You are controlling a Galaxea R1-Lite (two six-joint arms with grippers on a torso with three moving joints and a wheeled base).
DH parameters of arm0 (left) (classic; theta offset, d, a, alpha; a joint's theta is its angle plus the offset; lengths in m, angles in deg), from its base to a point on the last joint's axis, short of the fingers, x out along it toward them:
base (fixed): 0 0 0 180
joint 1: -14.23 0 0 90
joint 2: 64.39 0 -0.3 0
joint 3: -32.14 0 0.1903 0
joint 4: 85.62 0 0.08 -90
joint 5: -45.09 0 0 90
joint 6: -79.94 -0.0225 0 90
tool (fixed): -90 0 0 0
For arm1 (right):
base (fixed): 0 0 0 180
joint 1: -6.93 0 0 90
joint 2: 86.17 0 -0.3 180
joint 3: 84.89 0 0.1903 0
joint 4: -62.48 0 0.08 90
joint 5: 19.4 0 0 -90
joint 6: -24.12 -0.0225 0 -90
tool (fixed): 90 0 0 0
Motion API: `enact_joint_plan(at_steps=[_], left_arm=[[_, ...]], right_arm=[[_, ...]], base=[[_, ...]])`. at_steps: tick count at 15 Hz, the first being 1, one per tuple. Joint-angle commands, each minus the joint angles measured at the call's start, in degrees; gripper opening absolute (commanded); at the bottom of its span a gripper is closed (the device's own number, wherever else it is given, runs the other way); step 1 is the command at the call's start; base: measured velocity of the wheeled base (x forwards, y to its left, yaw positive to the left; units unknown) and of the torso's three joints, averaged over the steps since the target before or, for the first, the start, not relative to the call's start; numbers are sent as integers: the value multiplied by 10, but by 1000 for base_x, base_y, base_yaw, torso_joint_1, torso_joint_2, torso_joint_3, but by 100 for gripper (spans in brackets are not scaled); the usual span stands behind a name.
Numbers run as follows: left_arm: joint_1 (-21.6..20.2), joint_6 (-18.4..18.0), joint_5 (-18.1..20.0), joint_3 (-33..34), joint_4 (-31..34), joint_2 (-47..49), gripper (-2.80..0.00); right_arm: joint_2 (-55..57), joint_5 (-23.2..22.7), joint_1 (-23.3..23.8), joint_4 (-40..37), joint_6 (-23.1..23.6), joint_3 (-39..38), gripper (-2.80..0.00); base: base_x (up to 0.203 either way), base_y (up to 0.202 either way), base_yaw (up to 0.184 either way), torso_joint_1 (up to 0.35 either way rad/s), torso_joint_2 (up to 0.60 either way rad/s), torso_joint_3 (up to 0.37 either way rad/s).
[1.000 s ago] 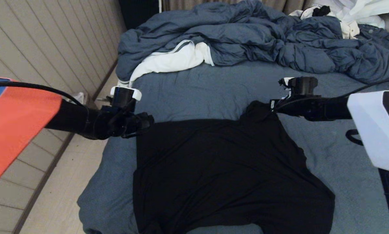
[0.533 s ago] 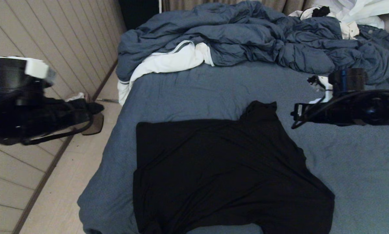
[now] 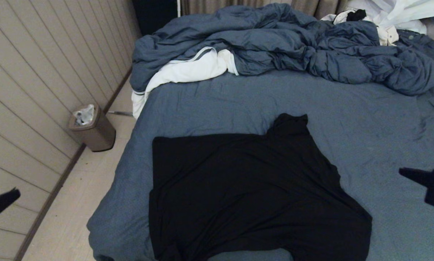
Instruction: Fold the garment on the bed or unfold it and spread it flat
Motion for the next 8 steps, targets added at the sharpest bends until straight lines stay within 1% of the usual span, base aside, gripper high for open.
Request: enact_joint_plan(at_steps=[1, 3, 5, 7, 8], left_arm=[[-6, -1, 9, 89, 20, -145, 0], [-8, -4, 15, 141, 26, -201, 0], [-8, -8, 32, 172, 21, -255, 0], [-8, -33, 47, 215, 6, -323, 0], [-8, -55, 50, 239, -1, -363, 0]], right_arm=[[-179, -2, 1, -28, 5, -76, -280], [-271, -4, -1, -50, 8, -135, -280], [-365, -4, -8, -60, 10, -184, -280], [-417, 9, -15, -50, 21, -251, -280], [-419, 18, -16, -23, 25, -281, -280]], base=[[0, 0, 0, 0, 0, 0], [0, 0, 0, 0, 0, 0], [0, 0, 0, 0, 0, 0], [0, 0, 0, 0, 0, 0], [0, 0, 0, 0, 0, 0]])
